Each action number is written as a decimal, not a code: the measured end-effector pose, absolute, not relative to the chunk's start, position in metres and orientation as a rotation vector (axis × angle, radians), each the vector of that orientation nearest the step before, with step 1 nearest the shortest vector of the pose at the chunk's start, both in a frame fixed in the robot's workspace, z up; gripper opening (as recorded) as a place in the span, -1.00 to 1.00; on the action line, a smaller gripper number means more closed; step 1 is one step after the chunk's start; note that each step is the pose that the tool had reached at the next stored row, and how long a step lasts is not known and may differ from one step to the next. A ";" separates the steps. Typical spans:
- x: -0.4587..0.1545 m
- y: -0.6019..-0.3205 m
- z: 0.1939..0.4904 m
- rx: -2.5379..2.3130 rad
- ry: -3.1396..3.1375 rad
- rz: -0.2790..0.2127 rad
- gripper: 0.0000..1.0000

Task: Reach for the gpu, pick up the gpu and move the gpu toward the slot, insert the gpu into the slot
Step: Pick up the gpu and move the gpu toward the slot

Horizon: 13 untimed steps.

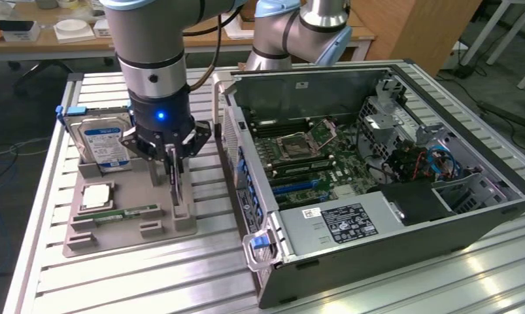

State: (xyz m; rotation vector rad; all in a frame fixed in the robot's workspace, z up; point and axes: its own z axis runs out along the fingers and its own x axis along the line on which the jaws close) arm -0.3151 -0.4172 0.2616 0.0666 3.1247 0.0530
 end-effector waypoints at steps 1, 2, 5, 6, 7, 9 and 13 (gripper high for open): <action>-0.315 -0.417 0.262 0.067 3.125 0.053 -0.47; -0.315 -0.417 0.262 0.067 3.125 0.053 -0.47; -0.315 -0.417 0.262 0.067 3.125 0.053 -0.47; -0.315 -0.417 0.262 0.067 3.125 0.053 -0.47; -0.315 -0.417 0.262 0.067 3.125 0.053 -0.47; -0.315 -0.417 0.262 0.067 3.125 0.053 -0.47; -0.315 -0.417 0.276 0.067 3.125 0.053 -0.47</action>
